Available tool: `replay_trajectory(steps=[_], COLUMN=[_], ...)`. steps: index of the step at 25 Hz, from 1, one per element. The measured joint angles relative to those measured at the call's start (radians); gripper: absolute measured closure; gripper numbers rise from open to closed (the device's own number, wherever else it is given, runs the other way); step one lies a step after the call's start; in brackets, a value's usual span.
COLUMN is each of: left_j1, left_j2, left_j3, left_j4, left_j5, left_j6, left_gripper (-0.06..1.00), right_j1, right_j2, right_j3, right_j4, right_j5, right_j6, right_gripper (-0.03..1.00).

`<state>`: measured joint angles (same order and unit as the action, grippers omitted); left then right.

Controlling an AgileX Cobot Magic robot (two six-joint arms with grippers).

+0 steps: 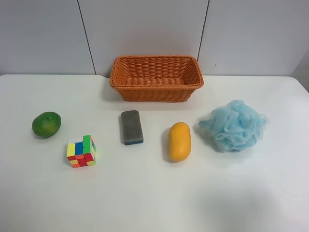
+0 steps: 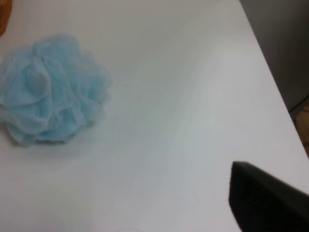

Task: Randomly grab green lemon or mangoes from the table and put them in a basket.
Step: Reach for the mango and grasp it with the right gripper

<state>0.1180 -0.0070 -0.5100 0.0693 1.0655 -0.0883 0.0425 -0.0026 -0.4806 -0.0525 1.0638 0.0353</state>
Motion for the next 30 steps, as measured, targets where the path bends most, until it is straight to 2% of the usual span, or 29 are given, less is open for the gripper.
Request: replay_trajectory(steps=[10,14,17,22,25,26,30], left_j1=[0.0,0.0,0.0,0.0,0.0,0.0,0.0], left_j2=[0.0,0.0,0.0,0.0,0.0,0.0,0.0], left_j3=[0.0,0.0,0.0,0.0,0.0,0.0,0.0], left_j4=[0.0,0.0,0.0,0.0,0.0,0.0,0.0], left_j5=[0.0,-0.001,-0.001,-0.001,-0.001,-0.001,-0.001], left_j6=[0.0,0.0,0.0,0.0,0.0,0.0,0.0], left_gripper=[-0.05,-0.05,-0.05,-0.05,-0.05,-0.05,-0.05], right_j1=[0.0,0.0,0.0,0.0,0.0,0.0,0.0], right_j2=[0.0,0.006,0.094,0.379,0.559,0.668,0.867], right_j3=[-0.001,-0.051,-0.131,-0.276,-0.36,-0.404,-0.441], right_j4=[0.01,0.03,0.03,0.041,0.091,0.15,0.314], right_j5=[-0.001,-0.018,-0.029,-0.042,-0.052,-0.065,-0.112], right_j6=[0.0,0.0,-0.001,-0.035,-0.081,-0.109,-0.179], right_gripper=[-0.02,-0.02,-0.02,-0.02,-0.02,-0.02,-0.02])
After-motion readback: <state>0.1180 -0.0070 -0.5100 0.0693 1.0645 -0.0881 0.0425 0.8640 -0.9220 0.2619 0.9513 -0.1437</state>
